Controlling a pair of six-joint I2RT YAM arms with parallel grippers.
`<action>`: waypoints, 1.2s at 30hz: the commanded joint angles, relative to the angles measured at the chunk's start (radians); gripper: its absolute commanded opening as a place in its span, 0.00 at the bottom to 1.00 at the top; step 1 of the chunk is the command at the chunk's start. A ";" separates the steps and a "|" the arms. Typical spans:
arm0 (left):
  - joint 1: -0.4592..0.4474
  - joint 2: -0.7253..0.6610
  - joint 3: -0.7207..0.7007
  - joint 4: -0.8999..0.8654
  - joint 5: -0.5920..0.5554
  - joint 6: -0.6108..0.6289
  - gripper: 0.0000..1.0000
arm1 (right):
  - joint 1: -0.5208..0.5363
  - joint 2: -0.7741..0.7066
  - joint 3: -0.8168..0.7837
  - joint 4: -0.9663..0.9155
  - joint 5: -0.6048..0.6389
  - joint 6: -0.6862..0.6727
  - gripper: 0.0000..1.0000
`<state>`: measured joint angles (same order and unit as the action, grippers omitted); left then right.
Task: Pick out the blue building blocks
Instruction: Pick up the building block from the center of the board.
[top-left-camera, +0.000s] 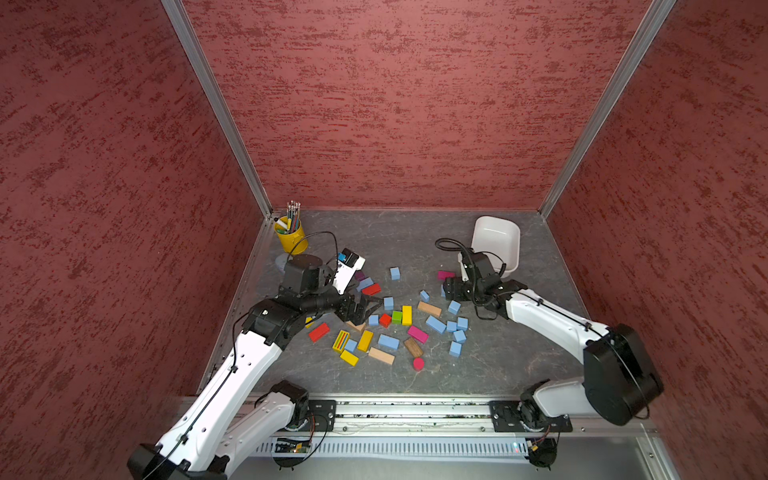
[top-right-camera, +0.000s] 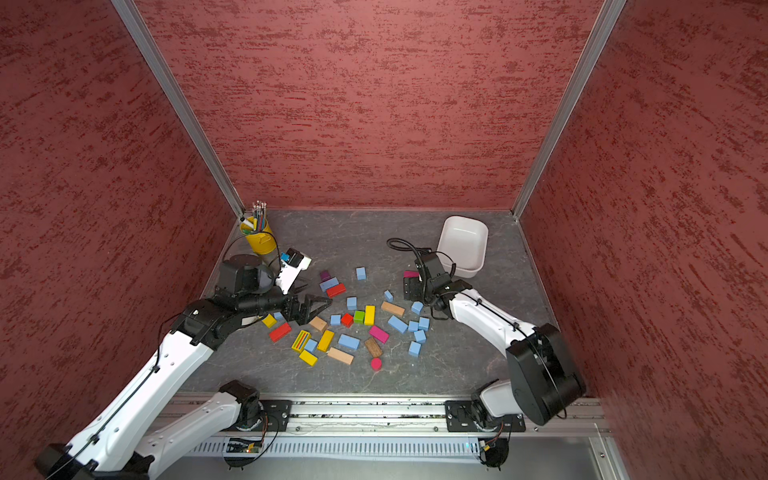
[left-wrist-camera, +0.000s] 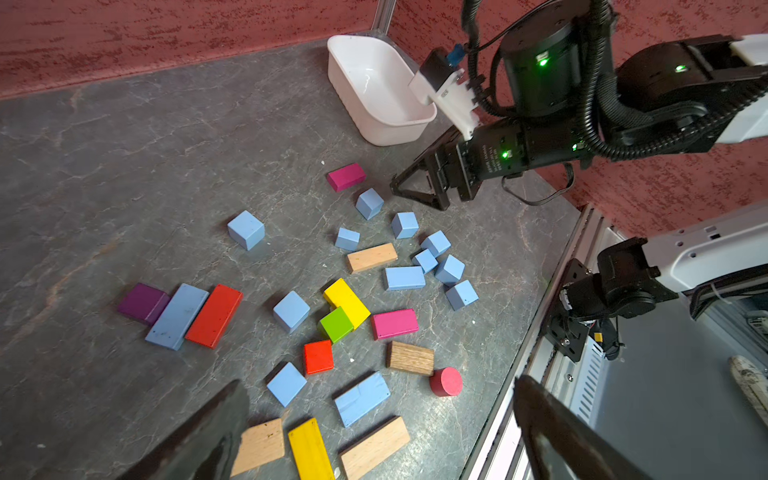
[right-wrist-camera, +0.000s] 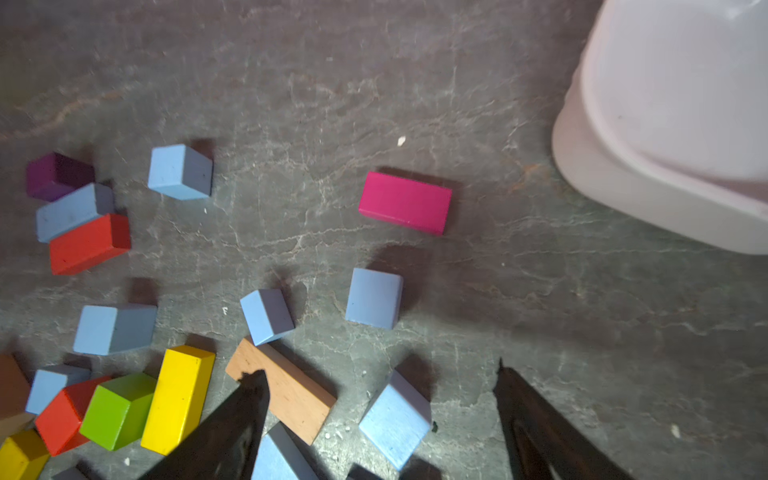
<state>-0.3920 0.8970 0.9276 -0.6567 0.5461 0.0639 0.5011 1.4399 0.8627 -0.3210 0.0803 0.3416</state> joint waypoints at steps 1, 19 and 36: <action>0.017 0.009 -0.021 0.027 0.054 -0.034 1.00 | 0.031 0.051 0.034 -0.022 0.049 0.046 0.84; 0.083 -0.059 -0.101 0.065 0.025 -0.122 1.00 | 0.071 0.261 0.179 -0.066 0.175 0.126 0.66; 0.083 -0.147 -0.137 0.062 -0.083 -0.151 1.00 | 0.071 0.362 0.197 -0.041 0.162 0.134 0.40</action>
<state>-0.3141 0.7677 0.7979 -0.6064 0.4984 -0.0826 0.5671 1.7870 1.0344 -0.3672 0.2218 0.4629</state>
